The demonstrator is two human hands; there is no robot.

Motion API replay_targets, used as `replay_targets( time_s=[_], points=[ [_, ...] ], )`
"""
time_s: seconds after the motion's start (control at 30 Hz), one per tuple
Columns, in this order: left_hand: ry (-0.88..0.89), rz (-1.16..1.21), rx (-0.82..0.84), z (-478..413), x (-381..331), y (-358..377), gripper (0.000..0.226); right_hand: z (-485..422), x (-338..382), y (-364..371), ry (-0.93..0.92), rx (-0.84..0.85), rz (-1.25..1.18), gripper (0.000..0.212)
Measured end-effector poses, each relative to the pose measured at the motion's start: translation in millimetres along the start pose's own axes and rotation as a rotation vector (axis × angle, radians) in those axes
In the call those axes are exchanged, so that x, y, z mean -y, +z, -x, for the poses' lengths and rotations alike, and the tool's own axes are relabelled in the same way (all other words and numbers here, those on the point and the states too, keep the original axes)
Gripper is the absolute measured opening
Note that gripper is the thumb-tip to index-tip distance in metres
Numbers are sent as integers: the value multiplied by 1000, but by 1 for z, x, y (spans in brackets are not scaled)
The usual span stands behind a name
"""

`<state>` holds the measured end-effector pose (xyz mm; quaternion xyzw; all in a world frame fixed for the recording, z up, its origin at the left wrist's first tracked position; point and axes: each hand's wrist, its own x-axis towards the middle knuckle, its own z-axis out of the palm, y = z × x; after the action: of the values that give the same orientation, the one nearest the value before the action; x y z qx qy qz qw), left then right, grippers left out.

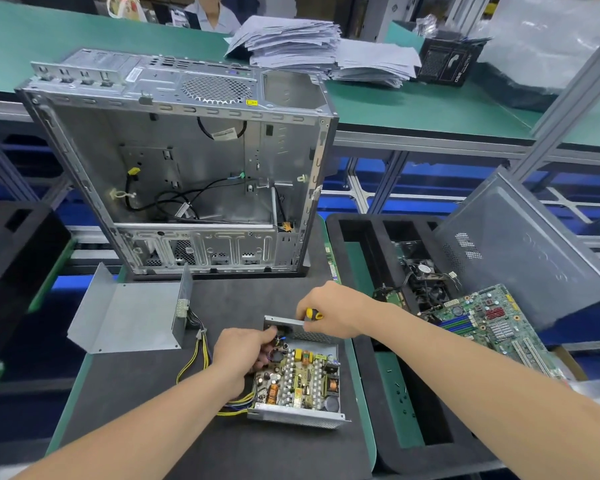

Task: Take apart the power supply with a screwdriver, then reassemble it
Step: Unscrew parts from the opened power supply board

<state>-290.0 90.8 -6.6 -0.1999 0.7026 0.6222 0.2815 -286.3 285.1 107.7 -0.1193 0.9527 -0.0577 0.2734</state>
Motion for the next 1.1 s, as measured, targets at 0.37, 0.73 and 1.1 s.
replay_targets(
  time_s=[0.37, 0.73, 1.1],
  points=[
    [76, -31, 21, 0, 12, 4, 32, -1, -10, 7, -43, -22, -62, 27],
    [36, 134, 54, 18, 7, 3, 42, -4, -15, 15, -38, -55, -115, 27],
    [69, -164, 74, 11, 1, 11, 34, -5, -13, 15, -49, -51, -79, 24]
  ],
)
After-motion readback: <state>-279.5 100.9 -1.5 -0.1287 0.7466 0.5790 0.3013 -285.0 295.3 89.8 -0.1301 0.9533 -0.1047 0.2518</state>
